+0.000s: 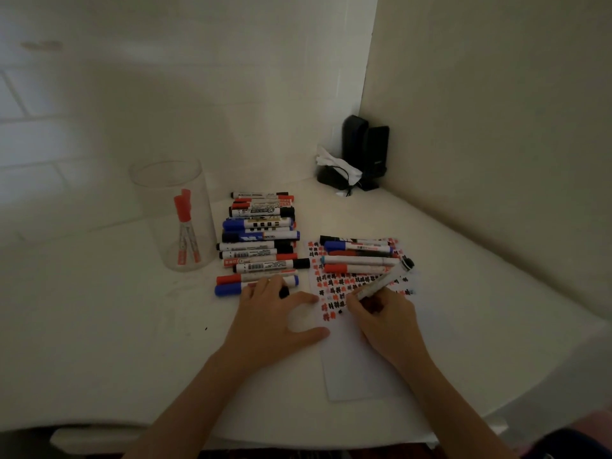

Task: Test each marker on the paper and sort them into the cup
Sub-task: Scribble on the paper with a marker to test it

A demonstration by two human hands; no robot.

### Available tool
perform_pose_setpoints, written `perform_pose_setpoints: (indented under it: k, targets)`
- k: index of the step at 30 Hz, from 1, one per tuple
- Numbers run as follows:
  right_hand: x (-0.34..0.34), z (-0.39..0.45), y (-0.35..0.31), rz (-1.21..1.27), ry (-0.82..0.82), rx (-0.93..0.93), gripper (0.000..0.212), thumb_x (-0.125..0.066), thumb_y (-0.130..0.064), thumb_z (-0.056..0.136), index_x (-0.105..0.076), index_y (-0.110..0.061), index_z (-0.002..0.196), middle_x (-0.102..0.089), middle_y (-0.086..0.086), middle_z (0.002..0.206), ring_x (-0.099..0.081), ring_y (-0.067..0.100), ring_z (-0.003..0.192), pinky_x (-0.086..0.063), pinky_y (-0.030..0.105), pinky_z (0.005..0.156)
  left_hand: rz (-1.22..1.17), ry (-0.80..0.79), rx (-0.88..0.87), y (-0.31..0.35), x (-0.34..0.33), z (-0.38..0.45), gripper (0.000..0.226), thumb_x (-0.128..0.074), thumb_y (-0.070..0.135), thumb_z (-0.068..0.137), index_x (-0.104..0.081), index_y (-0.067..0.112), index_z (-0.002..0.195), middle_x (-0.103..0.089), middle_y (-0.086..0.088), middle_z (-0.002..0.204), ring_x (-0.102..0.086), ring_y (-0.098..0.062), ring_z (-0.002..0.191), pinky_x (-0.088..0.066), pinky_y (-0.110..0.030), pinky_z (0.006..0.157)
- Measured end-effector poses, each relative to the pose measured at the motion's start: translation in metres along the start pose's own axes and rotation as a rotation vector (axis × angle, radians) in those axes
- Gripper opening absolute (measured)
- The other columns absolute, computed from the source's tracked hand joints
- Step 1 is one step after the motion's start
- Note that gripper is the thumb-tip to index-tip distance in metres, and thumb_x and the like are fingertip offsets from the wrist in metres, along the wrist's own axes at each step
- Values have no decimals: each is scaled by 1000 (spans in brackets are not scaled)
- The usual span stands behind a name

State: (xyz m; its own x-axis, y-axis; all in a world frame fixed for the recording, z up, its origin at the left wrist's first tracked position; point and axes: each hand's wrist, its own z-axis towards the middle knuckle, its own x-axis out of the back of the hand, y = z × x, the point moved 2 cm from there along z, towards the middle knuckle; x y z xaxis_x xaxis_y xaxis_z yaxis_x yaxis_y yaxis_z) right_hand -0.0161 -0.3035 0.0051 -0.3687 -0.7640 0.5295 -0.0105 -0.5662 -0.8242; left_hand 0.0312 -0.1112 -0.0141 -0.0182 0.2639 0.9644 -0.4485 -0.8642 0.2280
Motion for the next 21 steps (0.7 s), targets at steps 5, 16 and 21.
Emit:
perform_pose_setpoints:
  k: [5, 16, 21]
  targets:
    - [-3, 0, 2, -24, -5, 23, 19, -70, -25, 85, -63, -13, 71, -63, -4, 63, -56, 1, 49, -44, 6, 50, -2, 11, -2, 1, 2, -1, 83, -18, 93, 58, -41, 54, 129, -39, 10, 121, -34, -12, 118, -24, -35, 107]
    - [-3, 1, 4, -26, -1, 22, 27, -69, -25, 85, -60, -9, 65, -58, -1, 54, -50, 1, 43, -39, 8, 45, -25, -23, 4, 2, 3, -2, 76, -30, 91, 64, -42, 54, 128, -41, 7, 124, -35, -14, 120, -24, -38, 109]
    - [-3, 2, 3, -10, 25, 14, 27, -68, -23, 86, -58, -12, 64, -56, -2, 54, -50, -2, 43, -38, 6, 44, -24, -32, -2, 2, 3, -1, 73, -33, 90, 66, -41, 54, 129, -38, 9, 126, -32, -12, 123, -21, -35, 109]
